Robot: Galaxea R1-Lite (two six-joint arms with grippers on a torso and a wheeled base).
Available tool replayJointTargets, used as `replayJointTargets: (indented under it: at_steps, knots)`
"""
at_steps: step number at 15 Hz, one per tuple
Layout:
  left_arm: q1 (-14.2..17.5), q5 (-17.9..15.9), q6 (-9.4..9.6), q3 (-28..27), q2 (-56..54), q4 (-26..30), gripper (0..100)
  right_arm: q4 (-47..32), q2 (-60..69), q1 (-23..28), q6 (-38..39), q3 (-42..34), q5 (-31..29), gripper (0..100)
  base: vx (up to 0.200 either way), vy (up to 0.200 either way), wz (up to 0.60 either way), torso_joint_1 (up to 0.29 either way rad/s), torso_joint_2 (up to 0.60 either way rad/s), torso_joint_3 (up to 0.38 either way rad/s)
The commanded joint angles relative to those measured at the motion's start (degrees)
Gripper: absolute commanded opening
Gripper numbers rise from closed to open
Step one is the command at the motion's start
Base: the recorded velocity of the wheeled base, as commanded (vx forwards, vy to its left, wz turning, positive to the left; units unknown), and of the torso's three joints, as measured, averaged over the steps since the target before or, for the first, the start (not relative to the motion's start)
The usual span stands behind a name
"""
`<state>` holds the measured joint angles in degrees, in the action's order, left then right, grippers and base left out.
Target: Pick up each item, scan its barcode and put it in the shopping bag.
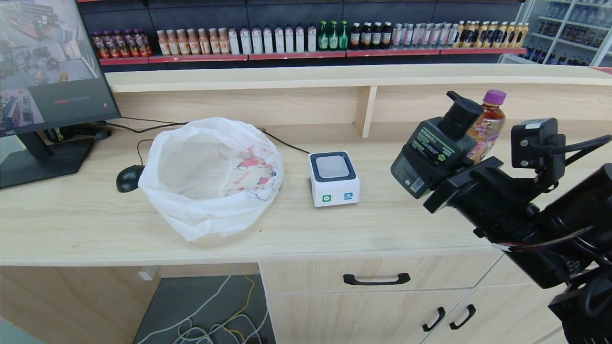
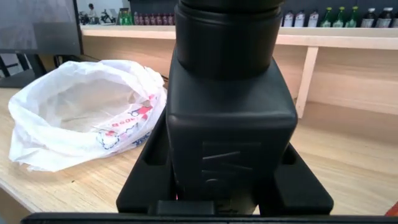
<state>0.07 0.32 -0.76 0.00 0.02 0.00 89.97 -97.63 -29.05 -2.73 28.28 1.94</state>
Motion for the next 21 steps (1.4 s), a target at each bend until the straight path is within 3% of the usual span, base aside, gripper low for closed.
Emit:
replayJointTargets:
  at_steps: [1, 6, 12, 14, 17, 19, 21]
  knots:
    - [0.0, 0.0, 0.14, 0.0, 0.0, 0.0, 100, 0.0, 0.5, 0.0, 0.0, 0.2, 0.0, 0, 0.000, 0.000, 0.00, 0.000, 0.00, 0.000]
    - [0.0, 0.0, 0.14, 0.0, 0.0, 0.0, 100, 0.0, -0.3, -0.2, 0.1, 0.6, 0.0, 0, 0.000, 0.000, 0.00, 0.000, 0.00, 0.000]
    - [0.0, 0.0, -0.12, 0.0, 0.0, 0.0, 100, 0.0, -1.8, -0.8, 0.4, 1.9, 0.0, 0, 0.000, 0.200, 0.00, 0.005, 0.00, 0.002]
    - [0.0, 0.0, 0.05, 0.0, 0.0, 0.0, 100, 0.0, -1.6, -0.5, 0.3, 2.3, -0.2, 0, 0.000, 0.000, 0.00, 0.000, 0.00, 0.000]
    - [0.0, 0.0, 0.05, 0.0, 0.0, 0.0, 100, 0.0, -0.6, -1.3, 0.1, 4.7, -4.8, 0, 0.000, 0.000, 0.00, 0.000, 0.00, 0.000]
    - [0.0, 0.0, 0.14, 0.0, 0.0, 0.0, 100, 0.0, -0.5, -1.4, -0.4, 4.5, -4.6, 0, 0.000, 0.000, 0.00, 0.000, 0.00, 0.000]
    - [0.0, 0.0, 0.05, 0.0, 0.0, 0.0, 100, 0.0, -1.2, -1.5, -2.8, 3.9, -0.1, 0, 0.000, 0.000, 0.00, 0.000, 0.00, 0.000]
